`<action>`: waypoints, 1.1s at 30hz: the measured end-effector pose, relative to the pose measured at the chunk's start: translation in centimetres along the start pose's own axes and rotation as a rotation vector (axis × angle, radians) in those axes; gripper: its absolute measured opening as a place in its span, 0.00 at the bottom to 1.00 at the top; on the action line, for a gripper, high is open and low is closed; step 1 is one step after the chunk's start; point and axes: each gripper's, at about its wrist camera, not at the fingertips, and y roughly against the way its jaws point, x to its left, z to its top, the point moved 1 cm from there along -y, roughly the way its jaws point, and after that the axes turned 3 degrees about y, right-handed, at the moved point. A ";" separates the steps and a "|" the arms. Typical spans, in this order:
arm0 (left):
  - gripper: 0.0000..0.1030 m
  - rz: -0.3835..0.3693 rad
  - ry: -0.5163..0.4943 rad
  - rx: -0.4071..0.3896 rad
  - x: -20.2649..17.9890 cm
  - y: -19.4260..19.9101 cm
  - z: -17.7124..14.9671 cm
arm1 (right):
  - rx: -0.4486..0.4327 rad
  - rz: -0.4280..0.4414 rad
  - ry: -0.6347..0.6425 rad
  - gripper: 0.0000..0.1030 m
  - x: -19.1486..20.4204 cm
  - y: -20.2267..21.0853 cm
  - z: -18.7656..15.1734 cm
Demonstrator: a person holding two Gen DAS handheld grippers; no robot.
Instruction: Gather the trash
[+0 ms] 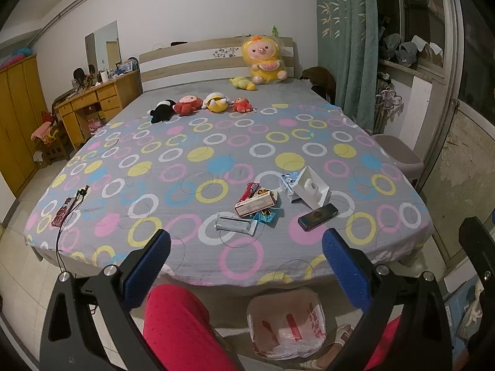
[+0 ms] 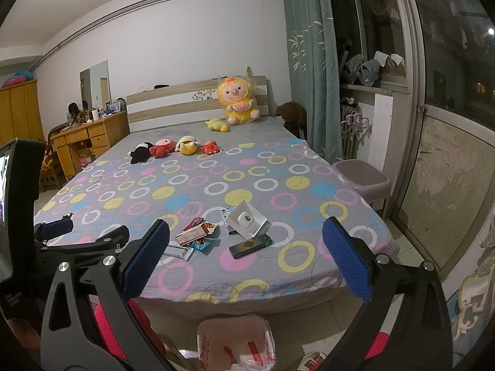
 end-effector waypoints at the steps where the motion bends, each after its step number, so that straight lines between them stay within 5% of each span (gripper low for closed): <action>1: 0.93 0.001 0.000 -0.003 0.0 0.1 0.1 | 0.000 -0.002 0.001 0.94 0.0 0.0 0.0; 33: 0.93 -0.007 -0.006 -0.004 -0.5 0.4 0.6 | 0.004 0.003 -0.002 0.94 0.1 -0.5 -0.3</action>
